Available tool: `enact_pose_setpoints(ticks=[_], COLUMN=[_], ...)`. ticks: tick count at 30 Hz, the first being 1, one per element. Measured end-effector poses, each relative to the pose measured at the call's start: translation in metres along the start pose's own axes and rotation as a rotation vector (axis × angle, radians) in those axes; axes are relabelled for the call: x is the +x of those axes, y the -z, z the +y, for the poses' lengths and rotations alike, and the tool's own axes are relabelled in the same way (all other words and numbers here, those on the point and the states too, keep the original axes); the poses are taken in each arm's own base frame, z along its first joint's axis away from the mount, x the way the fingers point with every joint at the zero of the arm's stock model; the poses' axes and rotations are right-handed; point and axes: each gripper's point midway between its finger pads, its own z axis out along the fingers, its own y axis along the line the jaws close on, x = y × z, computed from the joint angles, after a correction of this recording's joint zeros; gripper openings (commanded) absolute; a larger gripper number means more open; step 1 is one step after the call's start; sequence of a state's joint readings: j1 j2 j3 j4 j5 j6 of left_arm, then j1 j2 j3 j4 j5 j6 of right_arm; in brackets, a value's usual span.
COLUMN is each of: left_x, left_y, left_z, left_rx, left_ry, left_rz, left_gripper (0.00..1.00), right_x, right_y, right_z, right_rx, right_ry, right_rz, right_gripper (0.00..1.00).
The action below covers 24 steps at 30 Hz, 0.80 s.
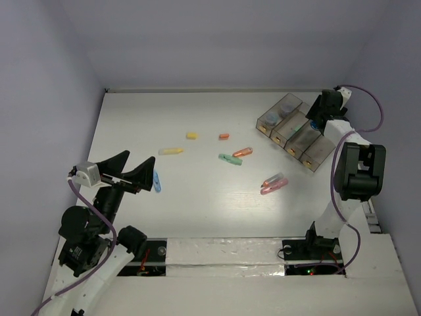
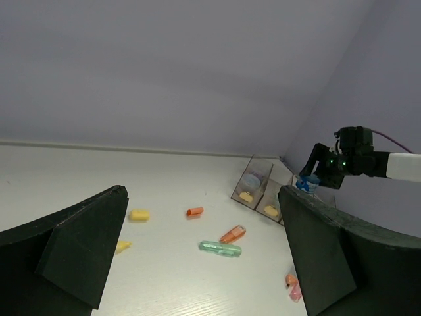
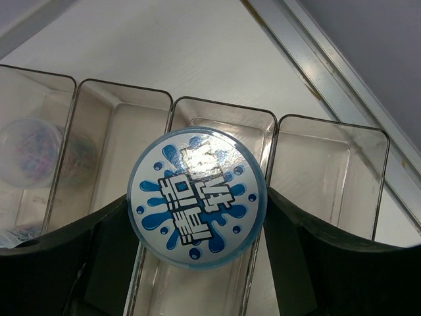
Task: Sort the stationery into containers
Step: Place the stationery in the storage box.
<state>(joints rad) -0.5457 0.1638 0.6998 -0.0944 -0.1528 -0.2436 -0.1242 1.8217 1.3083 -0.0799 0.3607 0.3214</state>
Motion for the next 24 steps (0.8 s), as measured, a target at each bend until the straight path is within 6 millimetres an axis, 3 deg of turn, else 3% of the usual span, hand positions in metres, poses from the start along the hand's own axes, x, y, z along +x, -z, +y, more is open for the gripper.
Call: enact_pose_setpoints(ticks=[14,19,24], left_x=[0.0,0.0,0.0], left_y=[0.0,0.0,0.0], left_z=[-0.001,-0.001,-0.001], left_rx=[0.004,0.003,0.004], left_ry=[0.0,0.0,0.0], left_rz=[0.002,0.002,0.002], left_gripper=[0.99,0.99,0.99], right_x=[0.012,0.017,0.018], right_y=[-0.008,-0.011,-0.011], right_z=[0.0,0.0,0.002], right_rx=[-0.005,-0.003,-0.013], right_ry=[-0.026,-0.029,-0.034], right_rz=[0.031,0.045,0.05], right_gripper=[0.5,0.73,0.83])
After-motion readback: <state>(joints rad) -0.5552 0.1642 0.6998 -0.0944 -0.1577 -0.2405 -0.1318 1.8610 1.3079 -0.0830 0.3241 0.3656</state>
